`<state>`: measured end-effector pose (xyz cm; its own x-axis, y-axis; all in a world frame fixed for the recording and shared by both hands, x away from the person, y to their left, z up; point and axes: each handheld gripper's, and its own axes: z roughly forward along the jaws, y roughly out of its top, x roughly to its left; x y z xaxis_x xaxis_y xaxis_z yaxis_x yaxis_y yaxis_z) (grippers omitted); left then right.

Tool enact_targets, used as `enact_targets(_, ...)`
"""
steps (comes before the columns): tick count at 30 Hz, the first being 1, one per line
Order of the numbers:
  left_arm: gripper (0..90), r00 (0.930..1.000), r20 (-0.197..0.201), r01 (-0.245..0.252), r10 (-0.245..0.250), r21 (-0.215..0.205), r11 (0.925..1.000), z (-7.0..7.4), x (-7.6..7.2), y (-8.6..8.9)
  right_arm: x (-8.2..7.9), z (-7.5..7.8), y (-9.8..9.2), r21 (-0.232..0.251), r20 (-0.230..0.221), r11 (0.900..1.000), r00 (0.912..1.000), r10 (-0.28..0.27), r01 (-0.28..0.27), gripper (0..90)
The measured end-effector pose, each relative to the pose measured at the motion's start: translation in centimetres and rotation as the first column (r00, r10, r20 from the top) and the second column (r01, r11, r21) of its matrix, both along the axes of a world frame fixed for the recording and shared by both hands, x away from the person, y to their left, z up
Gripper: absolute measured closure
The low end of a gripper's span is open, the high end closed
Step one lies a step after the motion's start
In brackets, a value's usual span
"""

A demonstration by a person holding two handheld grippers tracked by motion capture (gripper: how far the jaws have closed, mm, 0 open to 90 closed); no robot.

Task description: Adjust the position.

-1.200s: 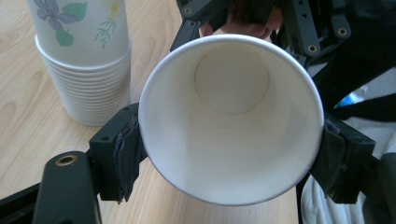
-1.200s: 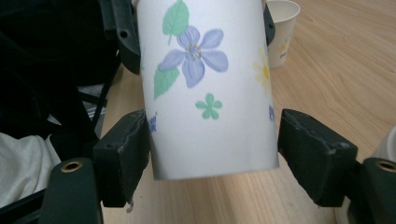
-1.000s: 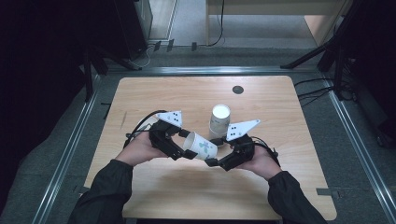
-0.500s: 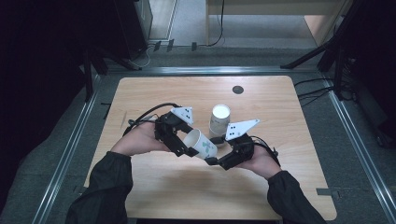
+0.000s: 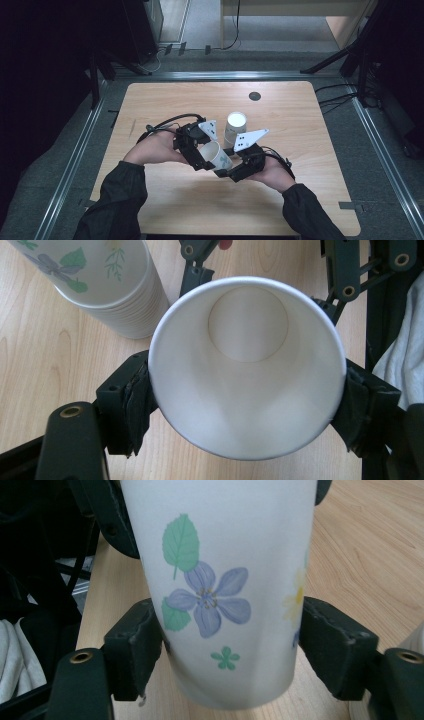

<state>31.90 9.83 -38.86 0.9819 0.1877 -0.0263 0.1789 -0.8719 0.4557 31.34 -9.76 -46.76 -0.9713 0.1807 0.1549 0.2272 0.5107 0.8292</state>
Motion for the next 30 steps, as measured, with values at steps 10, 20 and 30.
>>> enact_targets(10, 20.3, 0.9998, -0.017, 0.007, -0.008, -0.010, 0.9999, -0.3, 0.1, 0.1, -0.1, -0.1, 0.2, -0.010, 0.000, 1.000, 0.9999, 0.014, -0.014, 32.7)
enact_targets(20, 9.4, 0.9983, -0.047, -0.041, 0.033, -0.179, 0.9830, -0.3, 0.4, 2.0, -0.1, 0.4, -0.5, 0.011, 0.001, 1.000, 1.0000, 0.006, -0.006, 32.6)
enact_targets(30, 12.7, 0.9948, -0.075, -0.090, 0.069, -0.329, 0.9402, -1.3, -0.1, 4.4, -0.1, 0.8, -0.9, 0.054, 0.005, 0.999, 1.0000, 0.003, -0.004, 32.6)
